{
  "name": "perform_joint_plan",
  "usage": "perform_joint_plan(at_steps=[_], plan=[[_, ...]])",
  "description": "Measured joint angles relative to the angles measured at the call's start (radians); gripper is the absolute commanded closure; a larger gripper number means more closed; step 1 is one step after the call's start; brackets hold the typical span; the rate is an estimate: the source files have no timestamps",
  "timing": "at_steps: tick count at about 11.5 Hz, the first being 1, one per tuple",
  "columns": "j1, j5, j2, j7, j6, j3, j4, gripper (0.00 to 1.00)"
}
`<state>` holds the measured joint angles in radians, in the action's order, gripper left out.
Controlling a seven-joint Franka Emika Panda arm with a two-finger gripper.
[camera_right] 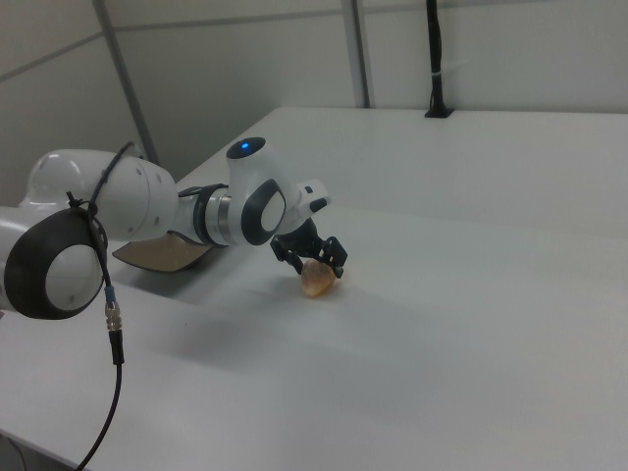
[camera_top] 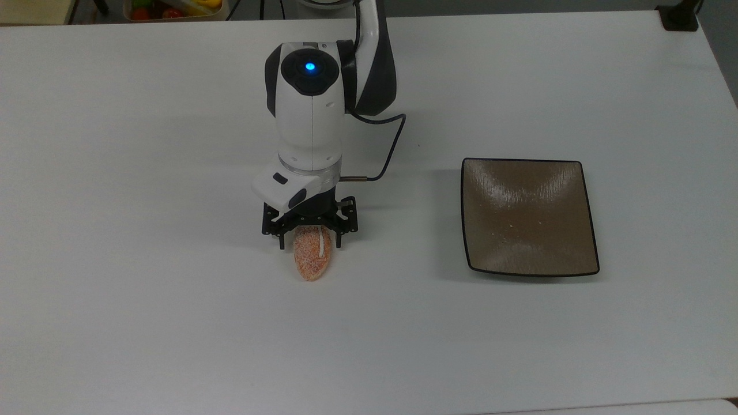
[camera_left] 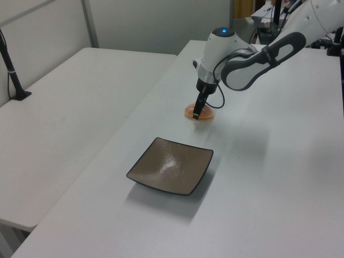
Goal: Bread is placed on a ceramic plate
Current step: 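Close the gripper around the bread roll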
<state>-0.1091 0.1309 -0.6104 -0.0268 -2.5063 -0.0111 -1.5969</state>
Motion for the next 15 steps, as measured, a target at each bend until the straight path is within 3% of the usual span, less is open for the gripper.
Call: perform_joint_plan(at_steps=[1, 2, 5, 6, 7, 9, 12, 15], plan=[[0.000, 0.000, -0.004, 0.000, 0.000, 0.000, 0.000, 0.01], [0.000, 0.001, -0.006, 0.000, 0.000, 0.000, 0.001, 0.12], [0.000, 0.001, -0.008, 0.000, 0.000, 0.000, 0.001, 0.60], [0.000, 0.001, -0.008, 0.000, 0.000, 0.000, 0.002, 0.68], [0.000, 0.001, -0.008, 0.000, 0.000, 0.000, 0.002, 0.69], [0.000, 0.001, -0.008, 0.000, 0.000, 0.000, 0.005, 0.84], [0.000, 0.001, -0.008, 0.000, 0.000, 0.000, 0.010, 0.94], [0.001, 0.001, 0.003, 0.000, 0.000, 0.000, 0.025, 0.94]])
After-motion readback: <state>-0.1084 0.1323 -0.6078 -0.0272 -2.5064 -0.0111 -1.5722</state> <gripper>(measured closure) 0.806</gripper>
